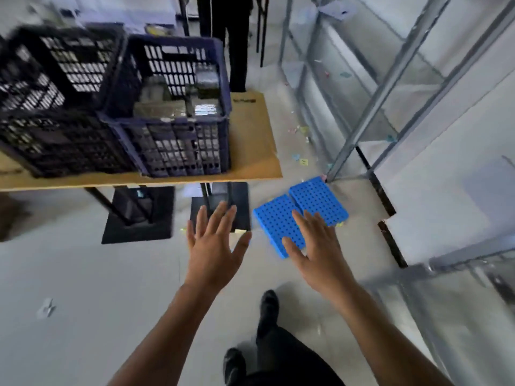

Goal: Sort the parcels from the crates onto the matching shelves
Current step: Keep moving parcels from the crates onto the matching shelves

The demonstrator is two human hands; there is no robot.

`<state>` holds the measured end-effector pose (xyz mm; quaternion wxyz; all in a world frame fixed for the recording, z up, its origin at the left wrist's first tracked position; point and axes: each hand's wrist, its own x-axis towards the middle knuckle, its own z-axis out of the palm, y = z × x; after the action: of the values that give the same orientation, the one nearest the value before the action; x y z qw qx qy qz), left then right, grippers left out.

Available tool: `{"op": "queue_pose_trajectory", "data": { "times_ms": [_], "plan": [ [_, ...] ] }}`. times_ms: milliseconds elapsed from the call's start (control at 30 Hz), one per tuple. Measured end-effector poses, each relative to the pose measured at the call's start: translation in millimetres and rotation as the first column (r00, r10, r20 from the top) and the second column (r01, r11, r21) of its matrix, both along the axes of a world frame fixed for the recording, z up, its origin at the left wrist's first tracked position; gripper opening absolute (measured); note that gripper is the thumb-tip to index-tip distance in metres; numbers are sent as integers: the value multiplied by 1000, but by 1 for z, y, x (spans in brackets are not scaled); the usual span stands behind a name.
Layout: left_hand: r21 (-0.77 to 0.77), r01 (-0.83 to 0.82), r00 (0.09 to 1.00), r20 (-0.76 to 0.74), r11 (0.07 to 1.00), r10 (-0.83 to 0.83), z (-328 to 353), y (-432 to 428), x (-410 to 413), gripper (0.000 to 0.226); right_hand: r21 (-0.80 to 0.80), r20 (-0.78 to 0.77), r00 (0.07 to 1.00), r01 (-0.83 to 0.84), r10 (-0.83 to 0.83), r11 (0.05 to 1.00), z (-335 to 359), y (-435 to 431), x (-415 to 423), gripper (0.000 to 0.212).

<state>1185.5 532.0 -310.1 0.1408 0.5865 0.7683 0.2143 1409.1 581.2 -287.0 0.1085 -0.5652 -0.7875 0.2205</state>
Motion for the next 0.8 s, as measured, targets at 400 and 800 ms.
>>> {"op": "queue_pose_trajectory", "data": {
  "times_ms": [400, 800],
  "plan": [
    [-12, -255, 964, -81, 967, 253, 19, 67, -130, 67, 18, -90, 947, -309, 309, 951, -5, 142, -162, 78],
    [13, -222, 971, -93, 975, 222, 43, 198, -212, 73, 40, -45, 944, -326, 328, 944, 2, 292, -239, 79]
  ]
}}
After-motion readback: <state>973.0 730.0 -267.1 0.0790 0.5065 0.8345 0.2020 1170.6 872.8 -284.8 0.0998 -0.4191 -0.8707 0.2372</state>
